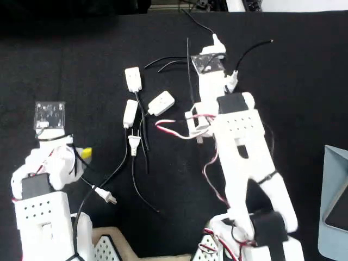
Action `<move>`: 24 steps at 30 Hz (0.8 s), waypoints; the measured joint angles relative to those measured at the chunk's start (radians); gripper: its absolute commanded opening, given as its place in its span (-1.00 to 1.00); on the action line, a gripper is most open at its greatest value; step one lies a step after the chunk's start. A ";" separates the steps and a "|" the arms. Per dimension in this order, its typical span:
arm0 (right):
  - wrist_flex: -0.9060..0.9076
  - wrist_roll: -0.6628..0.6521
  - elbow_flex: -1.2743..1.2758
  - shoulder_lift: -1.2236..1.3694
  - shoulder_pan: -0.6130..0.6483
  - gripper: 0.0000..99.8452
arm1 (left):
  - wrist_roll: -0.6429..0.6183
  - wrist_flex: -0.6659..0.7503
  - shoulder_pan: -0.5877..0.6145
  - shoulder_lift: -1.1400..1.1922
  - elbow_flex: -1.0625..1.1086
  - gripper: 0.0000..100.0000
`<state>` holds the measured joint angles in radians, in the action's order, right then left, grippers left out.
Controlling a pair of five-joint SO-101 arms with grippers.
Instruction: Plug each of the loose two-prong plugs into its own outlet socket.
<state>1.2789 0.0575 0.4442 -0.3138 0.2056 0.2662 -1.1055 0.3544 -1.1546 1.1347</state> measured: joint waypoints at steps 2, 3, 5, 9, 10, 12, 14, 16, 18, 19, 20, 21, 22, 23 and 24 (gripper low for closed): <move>-0.080 0.028 0.064 -0.034 0.012 -0.98 | 0.002 -0.060 -0.041 0.035 -0.074 -0.42; -0.123 0.043 0.095 -0.052 0.020 -0.98 | 0.000 -0.086 -0.068 0.060 -0.110 -0.42; -0.206 0.078 0.164 -0.087 0.023 -0.98 | 0.002 -0.117 -0.118 0.123 -0.176 -0.42; -0.367 0.152 0.284 -0.152 0.020 -0.98 | 0.002 -0.127 -0.186 0.269 -0.295 -0.42; -0.404 0.170 0.311 -0.167 0.021 -0.98 | 0.002 -0.127 -0.199 0.307 -0.324 -0.42; -0.480 0.204 0.371 -0.196 0.021 -0.98 | 0.000 -0.127 -0.229 0.385 -0.385 -0.42; -0.555 0.229 0.428 -0.227 0.018 -0.98 | 0.000 -0.127 -0.256 0.468 -0.448 -0.42; -0.628 0.253 0.485 -0.256 0.018 -0.98 | 0.000 -0.127 -0.278 0.546 -0.514 -0.42; -0.694 0.278 0.534 -0.285 0.018 -0.98 | 0.000 -0.127 -0.299 0.629 -0.580 -0.42; -0.724 0.290 0.557 -0.302 0.015 -0.98 | 0.000 -0.127 -0.308 0.671 -0.614 -0.42; -0.753 0.301 0.578 -0.319 0.002 -0.98 | 0.000 -0.127 -0.316 0.713 -0.647 -0.42; -0.783 0.310 0.598 -0.333 -0.020 -0.98 | 0.000 -0.127 -0.325 0.756 -0.683 -0.42; -0.807 0.319 0.615 -0.344 -0.035 -0.98 | 0.000 -0.127 -0.333 0.799 -0.715 -0.42; -0.830 0.328 0.631 -0.353 -0.046 -0.98 | 0.000 -0.127 -0.341 0.842 -0.750 -0.42; -0.850 0.336 0.641 -0.359 -0.049 -0.98 | 0.000 -0.126 -0.348 0.888 -0.781 -0.42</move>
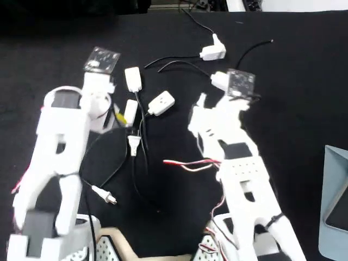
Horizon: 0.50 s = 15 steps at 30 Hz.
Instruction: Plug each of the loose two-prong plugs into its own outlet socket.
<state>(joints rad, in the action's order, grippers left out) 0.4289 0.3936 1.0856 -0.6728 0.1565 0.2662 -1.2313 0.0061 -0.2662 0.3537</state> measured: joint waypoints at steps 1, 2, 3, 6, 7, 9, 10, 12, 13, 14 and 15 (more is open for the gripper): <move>-0.014 0.005 0.008 -0.003 -0.003 -0.98 | 0.000 0.006 -0.005 0.043 -0.026 -0.42; -0.025 0.009 0.012 -0.008 -0.005 -0.98 | 0.002 0.018 -0.008 0.086 -0.054 -0.42; -0.031 0.011 0.017 -0.008 -0.006 -0.98 | 0.000 0.032 -0.009 0.130 -0.081 -0.42; -0.037 0.011 0.017 -0.008 -0.006 -0.98 | 0.000 0.060 -0.009 0.255 -0.150 -0.42; -0.037 0.011 0.017 -0.008 -0.006 -0.98 | 0.002 0.063 -0.009 0.295 -0.178 -0.42; -0.037 0.011 0.017 -0.008 -0.006 -0.98 | 0.000 0.064 -0.017 0.364 -0.224 -0.42; -0.037 0.011 0.017 -0.008 -0.006 -0.98 | 0.000 0.066 -0.021 0.396 -0.249 -0.42; -0.037 0.014 0.017 -0.008 -0.006 -0.98 | 0.002 0.066 -0.023 0.460 -0.295 -0.42; -0.037 0.014 0.017 -0.008 -0.006 -0.98 | 0.000 0.066 -0.021 0.493 -0.318 -0.42; -0.037 0.014 0.021 -0.008 -0.006 -0.98 | -0.002 0.066 -0.020 0.526 -0.344 -0.42; -0.038 0.014 0.026 -0.008 -0.006 -0.98 | -0.002 0.066 -0.018 0.560 -0.370 -0.42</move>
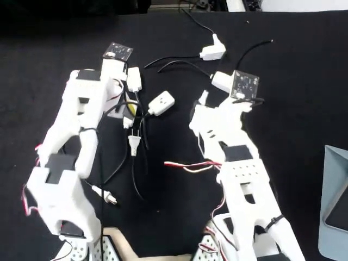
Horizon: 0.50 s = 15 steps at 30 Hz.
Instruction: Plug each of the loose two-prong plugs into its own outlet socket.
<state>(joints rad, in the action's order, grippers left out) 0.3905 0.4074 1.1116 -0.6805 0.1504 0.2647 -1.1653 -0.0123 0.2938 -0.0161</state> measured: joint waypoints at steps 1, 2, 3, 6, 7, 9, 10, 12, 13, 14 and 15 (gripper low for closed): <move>0.000 0.000 0.003 0.000 0.000 -0.98 | 0.003 0.000 0.009 0.034 -0.026 -0.42; 0.000 0.000 0.003 0.000 0.000 -0.98 | 0.003 0.000 0.020 0.066 -0.054 -0.42; 0.000 0.000 0.003 0.000 0.000 -0.98 | 0.003 0.000 0.040 0.094 -0.080 -0.42; -0.002 0.000 0.003 0.000 0.000 -0.98 | 0.009 -0.002 0.114 0.163 -0.166 -0.42; -0.002 0.000 0.003 -0.002 0.008 -0.98 | 0.023 -0.006 0.138 0.180 -0.195 -0.42; -0.002 0.000 0.003 -0.002 0.032 -0.98 | 0.051 -0.038 0.172 0.212 -0.252 -0.42; -0.002 0.000 0.012 -0.002 0.041 -0.98 | 0.058 -0.061 0.184 0.219 -0.278 -0.42; -0.002 0.000 0.021 -0.002 0.046 -0.98 | 0.066 -0.112 0.206 0.229 -0.333 -0.42; -0.002 0.000 0.021 -0.002 0.051 -0.98 | 0.071 -0.143 0.213 0.229 -0.359 -0.42; -0.002 0.000 0.023 -0.002 0.054 -0.98 | 0.071 -0.173 0.215 0.229 -0.387 -0.42; -0.002 0.000 0.023 -0.002 0.058 -0.98 | 0.071 -0.209 0.215 0.229 -0.420 -0.42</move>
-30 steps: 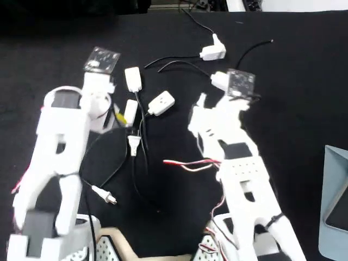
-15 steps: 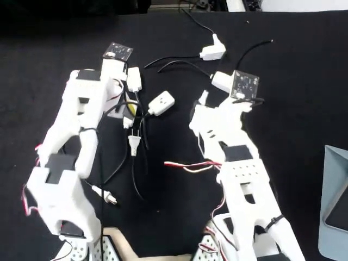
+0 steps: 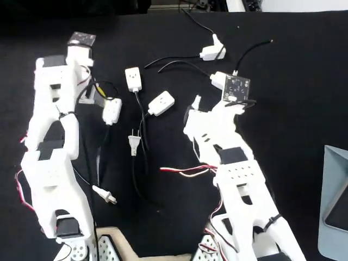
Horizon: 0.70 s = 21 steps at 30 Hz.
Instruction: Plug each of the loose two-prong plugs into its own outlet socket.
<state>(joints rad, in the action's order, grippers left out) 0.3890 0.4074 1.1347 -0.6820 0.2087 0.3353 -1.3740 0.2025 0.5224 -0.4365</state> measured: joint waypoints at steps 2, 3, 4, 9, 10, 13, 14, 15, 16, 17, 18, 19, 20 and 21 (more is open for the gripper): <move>0.000 0.000 0.000 0.000 -0.002 -0.98 | 0.000 -0.075 -0.006 0.000 -0.064 -0.42; 0.000 0.000 0.000 0.000 -0.003 -0.98 | 0.000 -0.109 -0.008 0.000 -0.097 -0.42; 0.000 0.000 0.000 0.000 -0.003 -0.98 | 0.000 -0.141 -0.011 0.000 -0.126 -0.42; 0.000 0.000 0.000 0.000 -0.003 -0.98 | 0.000 -0.244 -0.083 0.000 -0.206 -0.42; 0.000 0.000 0.000 0.000 -0.003 -0.98 | 0.000 -0.244 -0.097 0.000 -0.204 -0.42; 0.000 0.000 0.000 0.000 -0.003 -0.98 | 0.000 -0.224 -0.126 0.011 -0.184 -0.38; 0.000 0.000 0.000 0.000 -0.003 -0.98 | 0.000 -0.210 -0.132 0.023 -0.183 -0.36; 0.000 0.000 0.000 0.000 -0.003 -0.98 | 0.000 -0.201 -0.137 0.041 -0.176 -0.35; 0.000 0.000 0.000 0.000 -0.003 -0.98 | 0.000 -0.190 -0.141 0.064 -0.176 -0.35; 0.000 0.000 0.000 0.000 -0.003 -0.98 | 0.000 -0.186 -0.143 0.084 -0.176 -0.35; 0.000 0.000 0.000 0.000 -0.003 -0.98 | -0.002 -0.178 -0.143 0.100 -0.176 -0.35; 0.000 0.000 0.000 0.000 -0.003 -0.98 | -0.008 -0.172 -0.143 0.120 -0.176 -0.35; 0.000 0.000 0.000 0.000 -0.003 -0.98 | -0.012 -0.166 -0.143 0.138 -0.178 -0.35; 0.000 0.000 0.000 0.000 -0.003 -0.98 | -0.012 -0.161 -0.143 0.158 -0.178 -0.36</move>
<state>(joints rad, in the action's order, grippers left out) 0.3890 0.4074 1.1347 -0.6820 0.2056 0.3230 -1.5351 0.0598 0.6805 -0.6145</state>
